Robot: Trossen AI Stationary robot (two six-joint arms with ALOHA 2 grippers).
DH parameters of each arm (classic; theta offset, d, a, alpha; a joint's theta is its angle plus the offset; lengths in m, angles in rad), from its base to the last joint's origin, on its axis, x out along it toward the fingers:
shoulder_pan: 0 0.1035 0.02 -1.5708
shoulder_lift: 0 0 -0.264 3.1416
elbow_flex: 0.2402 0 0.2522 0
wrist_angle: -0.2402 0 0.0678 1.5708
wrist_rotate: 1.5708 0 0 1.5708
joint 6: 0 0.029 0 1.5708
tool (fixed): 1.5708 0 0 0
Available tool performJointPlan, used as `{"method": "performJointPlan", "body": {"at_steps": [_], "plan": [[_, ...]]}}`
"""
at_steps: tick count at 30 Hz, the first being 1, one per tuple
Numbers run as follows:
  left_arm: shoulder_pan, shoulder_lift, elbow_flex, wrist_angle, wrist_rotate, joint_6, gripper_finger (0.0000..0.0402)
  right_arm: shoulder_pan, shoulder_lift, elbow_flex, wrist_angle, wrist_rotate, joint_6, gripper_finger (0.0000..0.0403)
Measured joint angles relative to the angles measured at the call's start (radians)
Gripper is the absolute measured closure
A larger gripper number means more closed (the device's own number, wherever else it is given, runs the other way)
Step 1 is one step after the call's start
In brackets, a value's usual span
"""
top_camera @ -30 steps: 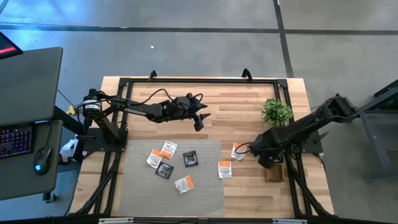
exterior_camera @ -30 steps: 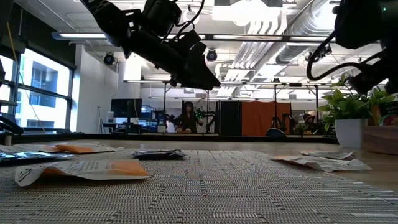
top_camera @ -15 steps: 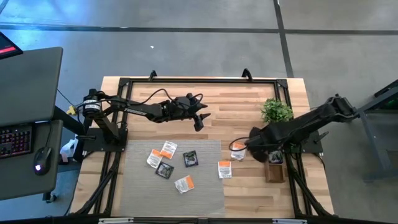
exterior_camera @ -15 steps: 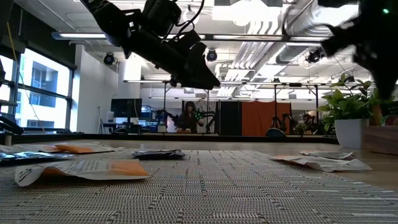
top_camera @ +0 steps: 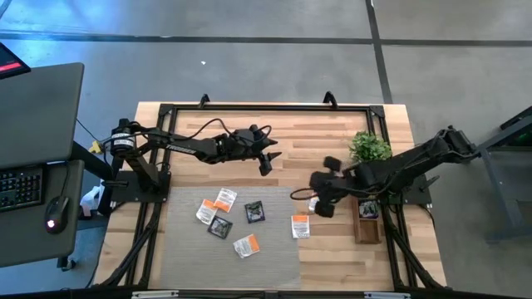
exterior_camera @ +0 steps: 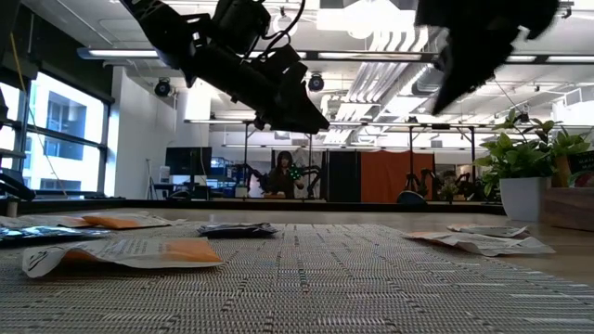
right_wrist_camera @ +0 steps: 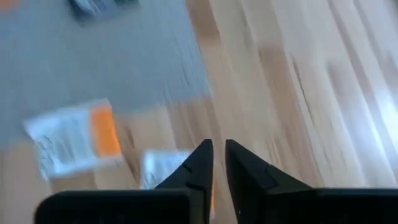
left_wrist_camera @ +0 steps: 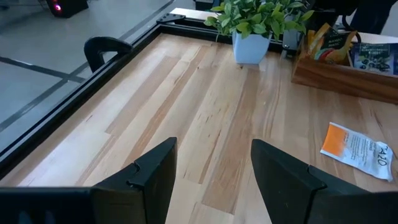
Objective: Pick & Place Tea
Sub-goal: Put the black tea bag into the middle section of the wooden organizer
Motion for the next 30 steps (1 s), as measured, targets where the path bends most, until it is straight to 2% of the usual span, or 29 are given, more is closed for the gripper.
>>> {"method": "performJointPlan", "body": {"at_steps": [6, 10, 19, 22, 30], "plan": [[0.000, 0.000, 0.000, 0.000, 0.000, 0.000, 0.0197, -0.018, 0.037, 0.000, 0.291, -0.023, -0.166, 0.0304], [0.000, 0.000, 0.000, 0.002, 0.001, 0.000, 0.0197, -0.018, 0.142, 0.000, 0.432, -0.058, -0.255, 0.0276], [0.000, 0.000, 0.000, 0.000, 0.001, 0.000, 0.0197, -0.078, 0.406, 0.000, 0.820, -0.079, -0.430, 0.0268], [0.000, 0.000, 0.000, -0.001, 0.001, 0.000, 0.0197, -0.111, 0.447, 0.001, 0.911, -0.147, -0.437, 0.0268], [0.000, 0.000, 0.000, -0.001, 0.000, 0.000, 0.0197, -0.197, 0.503, 0.001, 0.941, -0.348, -0.306, 0.0268]]}}
